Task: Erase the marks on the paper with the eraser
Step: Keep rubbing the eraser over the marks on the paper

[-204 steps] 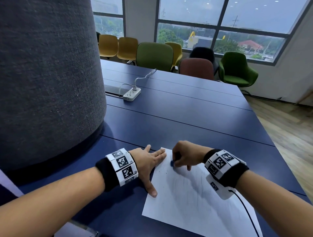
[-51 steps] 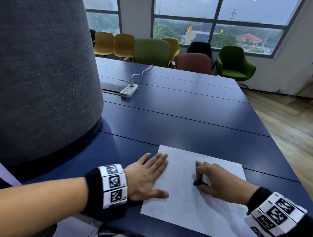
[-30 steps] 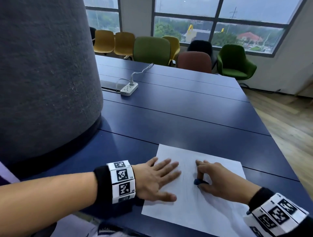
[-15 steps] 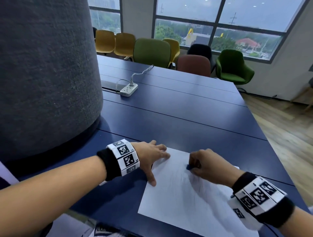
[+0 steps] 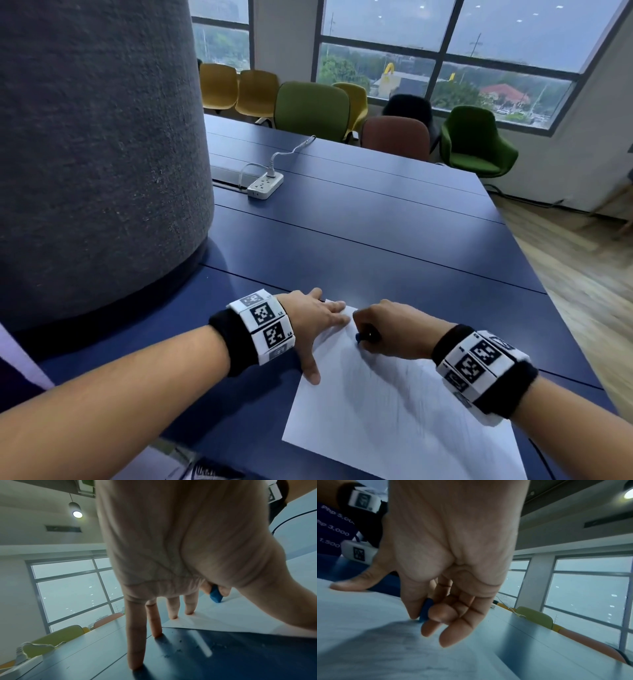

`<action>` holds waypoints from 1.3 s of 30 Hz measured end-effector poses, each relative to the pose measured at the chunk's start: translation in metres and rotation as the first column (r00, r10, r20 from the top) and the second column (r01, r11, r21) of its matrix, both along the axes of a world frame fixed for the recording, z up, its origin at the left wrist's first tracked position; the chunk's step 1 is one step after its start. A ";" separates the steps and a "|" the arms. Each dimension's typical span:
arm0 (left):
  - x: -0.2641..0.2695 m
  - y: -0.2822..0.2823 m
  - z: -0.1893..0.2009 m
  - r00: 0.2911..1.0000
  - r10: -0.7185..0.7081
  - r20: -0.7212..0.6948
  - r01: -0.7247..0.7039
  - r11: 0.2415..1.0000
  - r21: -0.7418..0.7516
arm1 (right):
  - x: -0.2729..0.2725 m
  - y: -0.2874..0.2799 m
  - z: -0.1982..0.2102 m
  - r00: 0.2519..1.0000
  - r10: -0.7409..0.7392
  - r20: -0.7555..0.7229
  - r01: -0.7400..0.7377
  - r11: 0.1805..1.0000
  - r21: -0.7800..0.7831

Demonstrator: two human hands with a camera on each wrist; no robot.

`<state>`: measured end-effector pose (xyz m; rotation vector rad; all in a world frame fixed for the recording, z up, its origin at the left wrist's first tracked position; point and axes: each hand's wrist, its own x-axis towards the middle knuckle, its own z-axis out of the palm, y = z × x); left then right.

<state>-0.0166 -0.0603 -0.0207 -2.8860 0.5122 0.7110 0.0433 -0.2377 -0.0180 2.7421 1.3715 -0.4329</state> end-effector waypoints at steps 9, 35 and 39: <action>0.001 -0.001 0.001 0.999 0.024 -0.039 -0.024 1.000 0.008 | 0.006 0.002 0.000 0.972 -0.006 -0.234 0.003 1.000 -0.017; 0.002 0.001 -0.003 1.000 0.017 -0.026 -0.017 1.000 0.007 | -0.008 0.002 0.001 0.911 -0.089 -0.402 0.083 0.996 -0.031; 0.003 0.001 -0.004 0.999 0.018 -0.029 -0.018 1.000 0.005 | -0.012 0.000 0.002 0.904 -0.062 -0.423 0.045 0.998 -0.050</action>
